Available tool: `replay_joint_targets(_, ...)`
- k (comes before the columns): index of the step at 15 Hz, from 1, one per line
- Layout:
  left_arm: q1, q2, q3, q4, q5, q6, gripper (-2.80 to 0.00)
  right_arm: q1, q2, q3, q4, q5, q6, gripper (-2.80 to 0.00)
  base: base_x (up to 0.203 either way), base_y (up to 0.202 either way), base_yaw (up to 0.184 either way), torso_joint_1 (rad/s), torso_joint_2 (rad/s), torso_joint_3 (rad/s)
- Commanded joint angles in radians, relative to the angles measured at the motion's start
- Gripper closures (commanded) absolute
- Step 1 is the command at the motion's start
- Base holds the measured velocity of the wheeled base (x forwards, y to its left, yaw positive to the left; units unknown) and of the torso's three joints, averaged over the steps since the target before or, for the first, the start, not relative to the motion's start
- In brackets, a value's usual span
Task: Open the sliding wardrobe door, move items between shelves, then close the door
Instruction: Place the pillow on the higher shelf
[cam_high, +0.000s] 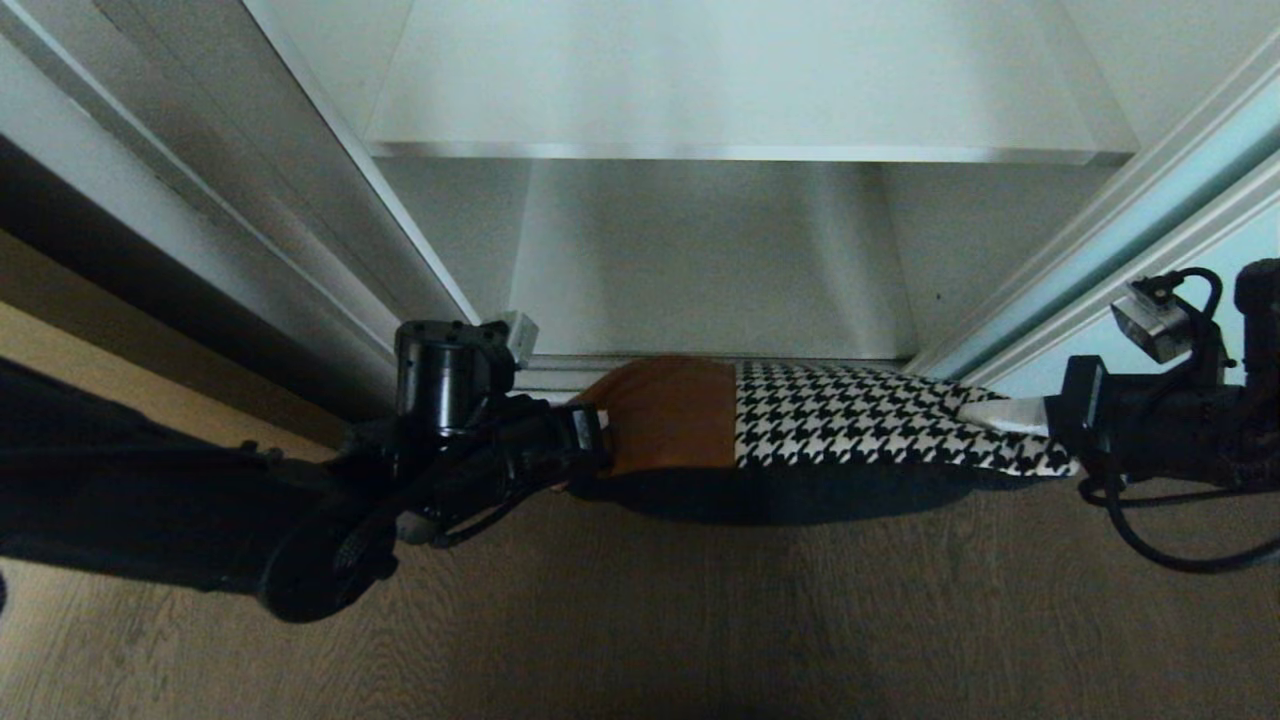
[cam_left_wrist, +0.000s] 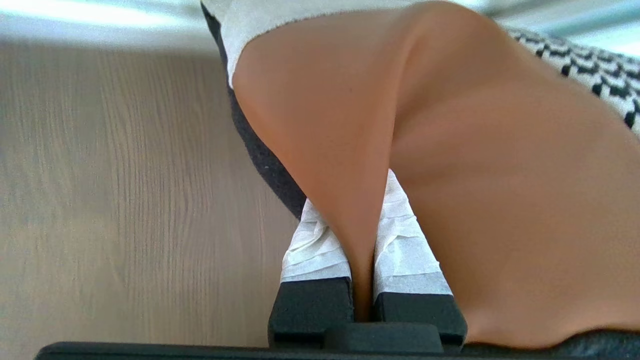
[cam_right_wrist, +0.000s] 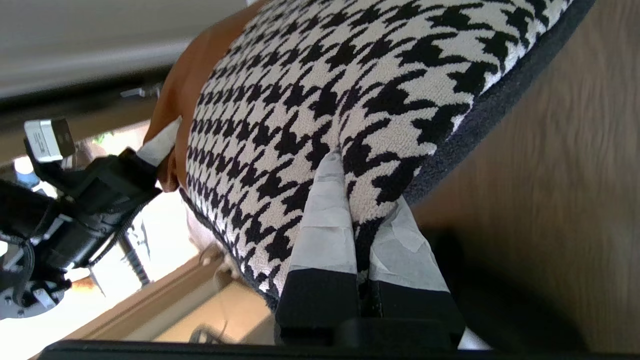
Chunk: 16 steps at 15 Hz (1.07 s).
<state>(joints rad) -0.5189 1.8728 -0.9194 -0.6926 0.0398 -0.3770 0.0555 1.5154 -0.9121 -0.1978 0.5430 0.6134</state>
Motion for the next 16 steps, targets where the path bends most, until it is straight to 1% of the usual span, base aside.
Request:
replay_joint_targets(1, 0.022, 0.116, -0.084, -0.015, 0.001, -0.003, 0.00, -0.006, 0.144, -0.061, -0.029, 0.002, 0.003, 0.00, 0.000, 0.000, 0.000, 0.000, 0.00, 0.000)
replay_joint_targets(4, 0.067, 0.228, -0.267, -0.029, 0.004, -0.011, 0.00, -0.021, 0.287, -0.245, -0.065, -0.001, 0.004, 0.00, 0.000, 0.000, 0.000, 0.000, 0.00, 0.000)
replay_joint_targets(9, 0.121, 0.374, -0.588, -0.049, 0.004, -0.007, 0.00, -0.031, 0.465, -0.533, -0.075, 0.001, 0.003, 0.00, 0.000, 0.000, 0.000, 0.000, 0.00, 0.000)
replay_joint_targets(11, 0.144, 0.497, -0.724, -0.044, 0.003, 0.001, 0.00, -0.031, 0.602, -0.636, -0.095, -0.003, 0.003, 0.00, 0.000, 0.000, 0.000, 0.000, 0.00, 0.000)
replay_joint_targets(13, 0.159, 0.642, -0.854, -0.038, 0.002, 0.021, 0.00, -0.031, 0.749, -0.701, -0.146, -0.012, 0.001, 0.00, 0.000, 0.000, 0.000, 0.000, 0.00, 0.000)
replay_joint_targets(14, 0.164, 0.710, -0.939, -0.019, 0.002, 0.029, 0.00, -0.032, 0.818, -0.738, -0.161, -0.016, -0.005, 0.00, 0.000, 0.000, 0.000, 0.000, 0.00, 0.000)
replay_joint_targets(15, 0.172, 0.765, -0.993, 0.020, -0.004, 0.037, 0.00, -0.032, 0.885, -0.783, -0.166, -0.019, -0.017, 0.00, 0.000, 0.000, 0.000, 0.000, 0.00, 0.000)
replay_joint_targets(16, 0.181, 0.800, -1.012, 0.062, -0.025, 0.041, 0.00, -0.032, 0.943, -0.831, -0.158, -0.025, -0.031, 0.00, 0.000, 0.000, 0.000, 0.000, 0.00, 0.000)
